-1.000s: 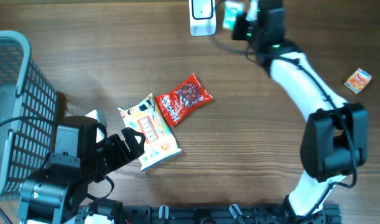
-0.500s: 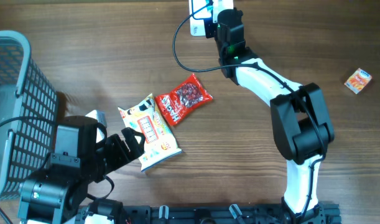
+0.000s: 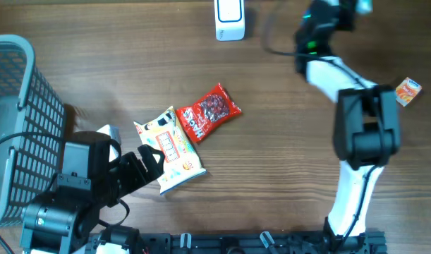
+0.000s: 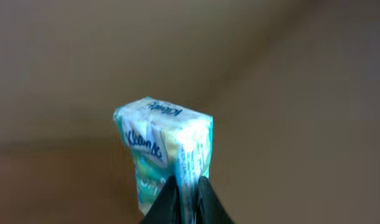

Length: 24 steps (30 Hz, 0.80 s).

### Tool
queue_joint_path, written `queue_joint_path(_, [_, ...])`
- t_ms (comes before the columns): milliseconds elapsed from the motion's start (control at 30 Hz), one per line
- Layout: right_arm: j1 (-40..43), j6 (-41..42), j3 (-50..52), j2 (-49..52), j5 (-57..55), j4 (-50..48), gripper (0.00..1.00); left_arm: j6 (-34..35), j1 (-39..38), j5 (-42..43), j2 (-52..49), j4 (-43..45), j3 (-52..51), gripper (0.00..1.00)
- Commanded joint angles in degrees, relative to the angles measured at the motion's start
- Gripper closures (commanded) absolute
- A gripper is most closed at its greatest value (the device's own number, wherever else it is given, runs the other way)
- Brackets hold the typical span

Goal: Scan the item barcode

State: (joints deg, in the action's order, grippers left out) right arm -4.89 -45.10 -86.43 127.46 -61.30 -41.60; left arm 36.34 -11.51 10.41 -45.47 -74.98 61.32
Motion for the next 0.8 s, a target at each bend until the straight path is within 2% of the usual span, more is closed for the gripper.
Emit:
queue_joint_path(0, [7.67, 5.31, -0.2, 0.26, -14.03, 9.53, 0.94, 0.33, 0.17, 0.26, 0.09, 0.17, 0.11, 0.0])
queue_joint_path(133, [16.61, 14.99, -0.17, 0.26, -14.45, 28.26, 0.88, 0.33, 0.17, 0.24, 0.09, 0.17, 0.11, 0.0])
queue_joint_path(167, [18.58, 19.19, -0.17, 0.26, -11.69, 35.39, 0.88, 0.33, 0.17, 0.24, 0.09, 0.15, 0.11, 0.0])
queue_joint_path(200, [19.52, 22.34, -0.17, 0.26, -8.87, 40.65, 0.83, 0.33, 0.17, 0.26, 0.09, 0.15, 0.11, 0.0])
queue_joint_path(267, [20.68, 30.36, -0.2, 0.26, 1.33, 52.33, 0.41, 0.33, 0.17, 0.26, 0.09, 0.15, 0.11, 0.0])
queue_joint_path(333, [20.65, 35.93, -0.2, 0.24, 3.82, 56.76, 0.21, 0.33, 0.17, 0.26, 0.09, 0.17, 0.11, 0.0])
queue_joint_path(367, [20.63, 37.94, -0.2, -0.11, 3.72, 58.64, 0.16, 0.33, 0.17, 0.24, 0.09, 0.15, 0.11, 0.0])
queue_joint_path(400, [20.61, 39.36, -0.2, -0.63, 3.72, 59.82, 0.06, 0.33, 0.17, 0.24, 0.09, 0.15, 0.11, 0.0])
queue_joint_path(433, [20.61, 41.42, -0.2, -1.97, 3.87, 61.33, 0.0, 0.33, 0.17, 0.26, 0.09, 0.15, 0.11, 0.0])
queue_joint_path(500, [20.65, 44.48, -0.24, -6.62, 9.44, 64.04, 0.0, 0.33, 0.17, 0.24, 0.09, 0.15, 0.11, 0.0])
queue_joint_path(567, [20.72, 48.41, -0.33, -13.18, 23.3, 66.77, 0.0, 0.33, 0.17, 0.24, 0.09, 0.17, 0.11, 0.0])
queue_joint_path(667, [20.7, 49.77, -0.33, -28.48, 59.41, 66.9, 0.0, 0.33, 0.17, 0.24, 0.09, 0.15, 0.11, 0.0])
queue_joint_path(767, [20.5, 49.79, -0.33, -37.83, 95.73, 67.95, 0.0, 0.33, 0.17, 0.24, 0.09, 0.17, 0.11, 0.0])
